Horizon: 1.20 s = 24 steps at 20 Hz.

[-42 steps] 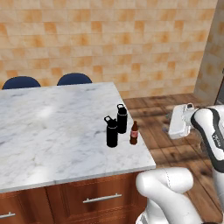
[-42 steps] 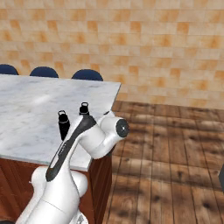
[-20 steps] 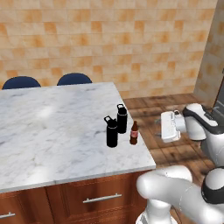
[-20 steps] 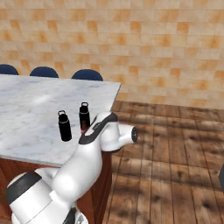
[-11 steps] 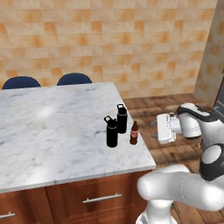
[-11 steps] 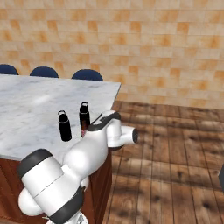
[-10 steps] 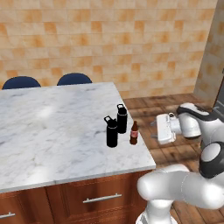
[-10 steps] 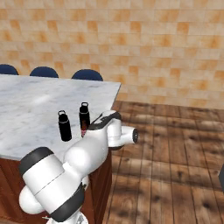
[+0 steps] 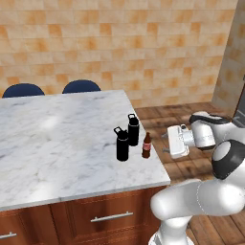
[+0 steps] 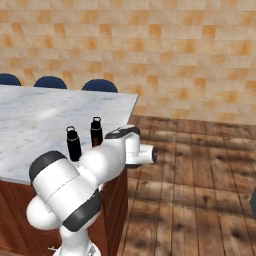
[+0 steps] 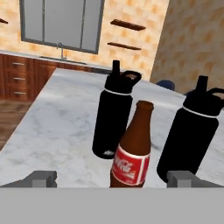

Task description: Pick the water bottle, water bottle, bottled drink from the counter and place them in the open cabinet.

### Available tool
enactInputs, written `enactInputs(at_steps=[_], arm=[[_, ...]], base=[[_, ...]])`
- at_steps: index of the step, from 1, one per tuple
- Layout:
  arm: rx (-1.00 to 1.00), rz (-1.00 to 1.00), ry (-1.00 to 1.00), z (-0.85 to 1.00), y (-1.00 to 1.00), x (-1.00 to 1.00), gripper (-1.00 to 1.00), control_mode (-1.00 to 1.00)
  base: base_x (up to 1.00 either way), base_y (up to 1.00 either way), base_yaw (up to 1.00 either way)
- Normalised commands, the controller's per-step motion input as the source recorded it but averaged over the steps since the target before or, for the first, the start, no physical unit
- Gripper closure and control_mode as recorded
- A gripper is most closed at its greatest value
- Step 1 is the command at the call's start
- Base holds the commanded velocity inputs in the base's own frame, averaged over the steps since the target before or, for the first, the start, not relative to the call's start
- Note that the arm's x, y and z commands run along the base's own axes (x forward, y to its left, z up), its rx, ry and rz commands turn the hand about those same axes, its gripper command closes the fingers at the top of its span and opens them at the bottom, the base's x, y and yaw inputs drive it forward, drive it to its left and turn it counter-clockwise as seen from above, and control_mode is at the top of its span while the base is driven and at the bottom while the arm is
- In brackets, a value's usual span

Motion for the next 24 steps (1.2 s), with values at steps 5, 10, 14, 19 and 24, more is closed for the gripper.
enactInputs(at_steps=[5, 10, 14, 19, 24], arm=[[0.0, 0.0, 0.0, -0.14, 0.15, 0.23, -1.0, -1.0], [0.0, 0.0, 0.0, -0.14, 0.1, 0.28, -1.0, -1.0], [0.0, 0.0, 0.0, -0.12, 0.04, 0.18, -1.0, -1.0], [0.0, 0.0, 0.0, -0.1, 0.12, 0.01, -1.0, -1.0], [0.01, 0.0, 0.0, -0.03, 0.2, 0.01, -1.0, -1.0]], base=[[0.0, 0.0, 0.0], [0.0, 0.0, 0.0], [0.0, 0.0, 0.0], [0.0, 0.0, 0.0], [0.0, 0.0, 0.0]])
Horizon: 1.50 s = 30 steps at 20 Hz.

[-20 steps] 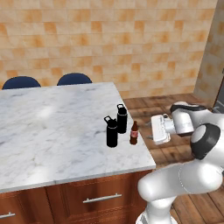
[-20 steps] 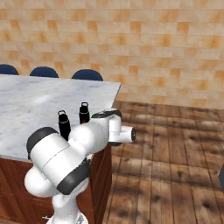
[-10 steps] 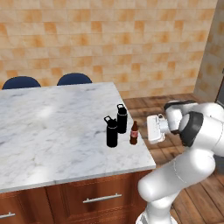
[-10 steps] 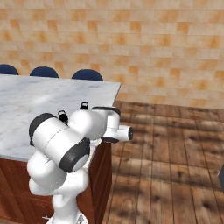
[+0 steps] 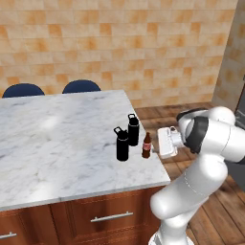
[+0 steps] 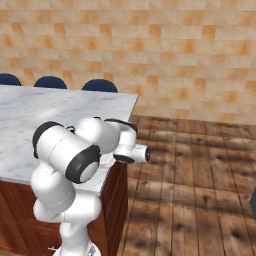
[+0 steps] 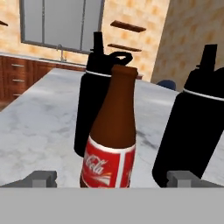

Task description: Pick the water bottle, water bottle, bottled drink from the counter and place them in the open cabinet.

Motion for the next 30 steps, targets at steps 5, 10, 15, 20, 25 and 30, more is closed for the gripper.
enactInputs(at_steps=[5, 10, 15, 20, 25, 30], arm=[[0.01, 0.0, 0.0, -0.01, 0.16, 0.05, -1.0, -1.0], [0.03, 0.0, 0.0, -0.05, 0.14, 0.0, -1.0, -1.0], [0.05, 0.0, 0.0, -0.1, 0.18, 0.02, -1.0, -1.0], [0.05, 0.0, 0.0, -0.08, 0.14, 0.03, -1.0, -1.0], [0.05, 0.01, 0.0, -0.05, 0.07, 0.01, 1.0, -1.0], [0.02, 0.03, -0.01, 0.05, 0.0, -0.14, 1.0, -1.0]], base=[[0.0, 0.0, 0.0], [0.0, 0.0, 0.0], [0.0, 0.0, 0.0], [0.0, 0.0, 0.0], [0.0, 0.0, 0.0], [0.0, 0.0, 0.0]])
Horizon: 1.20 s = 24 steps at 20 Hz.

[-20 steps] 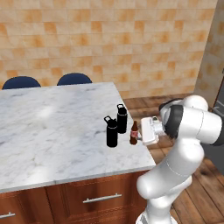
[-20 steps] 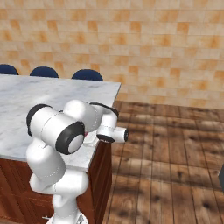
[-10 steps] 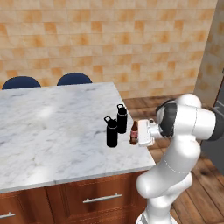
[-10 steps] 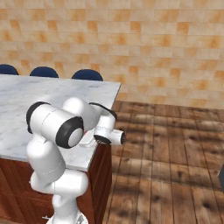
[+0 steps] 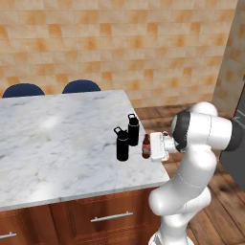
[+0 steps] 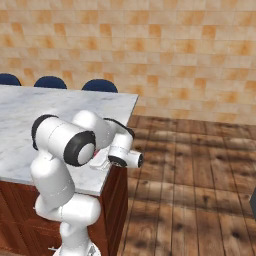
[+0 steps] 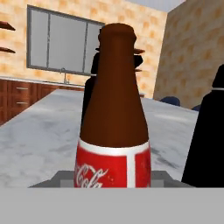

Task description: Pick the water bottle, water bottle, bottled drink from the counter and place them in the open cabinet.

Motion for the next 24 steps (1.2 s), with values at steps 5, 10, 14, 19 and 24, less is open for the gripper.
enactInputs(at_steps=[5, 10, 14, 19, 24], arm=[[0.0, 0.02, 0.0, 0.36, 0.0, -0.32, 1.0, -1.0], [0.0, 0.02, 0.01, 0.49, 0.0, -0.38, 1.0, -1.0], [0.0, 0.0, 0.08, 0.58, 0.0, -0.35, 1.0, -1.0], [0.0, -0.01, 0.0, 0.58, 0.0, -0.4, 1.0, -1.0], [0.0, -0.02, 0.0, 0.57, 0.0, -0.39, 1.0, -1.0]], base=[[0.0, 0.0, 0.0], [0.0, 0.0, 0.0], [0.0, 0.0, 0.0], [0.0, 0.0, 0.0], [0.0, 0.0, 0.0]])
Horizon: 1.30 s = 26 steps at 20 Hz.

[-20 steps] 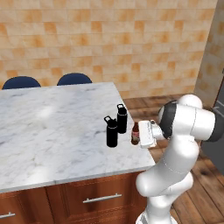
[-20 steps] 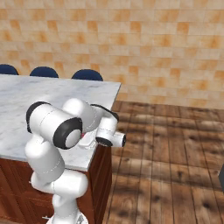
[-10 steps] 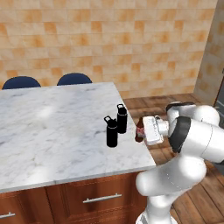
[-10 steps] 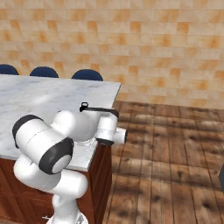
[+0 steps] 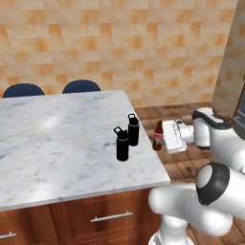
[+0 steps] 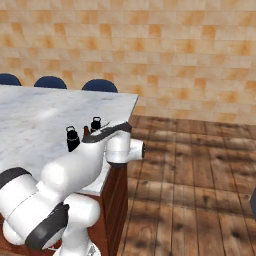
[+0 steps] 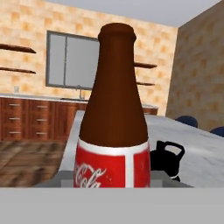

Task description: Pick the water bottle, water bottle, bottled drink from the counter and place them in the open cabinet.

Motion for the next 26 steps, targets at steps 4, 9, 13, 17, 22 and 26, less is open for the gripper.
enactInputs(at_steps=[4, 9, 13, 17, 22, 26], arm=[[0.0, -0.02, 0.0, 0.58, 0.0, -0.41, 1.0, -1.0], [0.0, -0.04, 0.0, 0.49, 0.0, -0.48, 1.0, -1.0], [0.0, 0.0, 0.0, 0.45, -0.02, -0.44, 1.0, -1.0], [0.0, 0.0, 0.09, 0.42, -0.01, -0.39, 1.0, -1.0], [0.0, 0.0, 0.11, 0.37, -0.01, -0.36, 1.0, -1.0], [0.0, 0.0, 0.02, 0.02, 0.0, 0.0, 1.0, -1.0]], base=[[0.0, 0.0, 0.0], [0.0, 0.0, 0.0], [0.0, 0.0, 0.0], [0.0, 0.0, 0.0], [0.0, 0.0, 0.0], [0.0, 0.0, 0.0]])
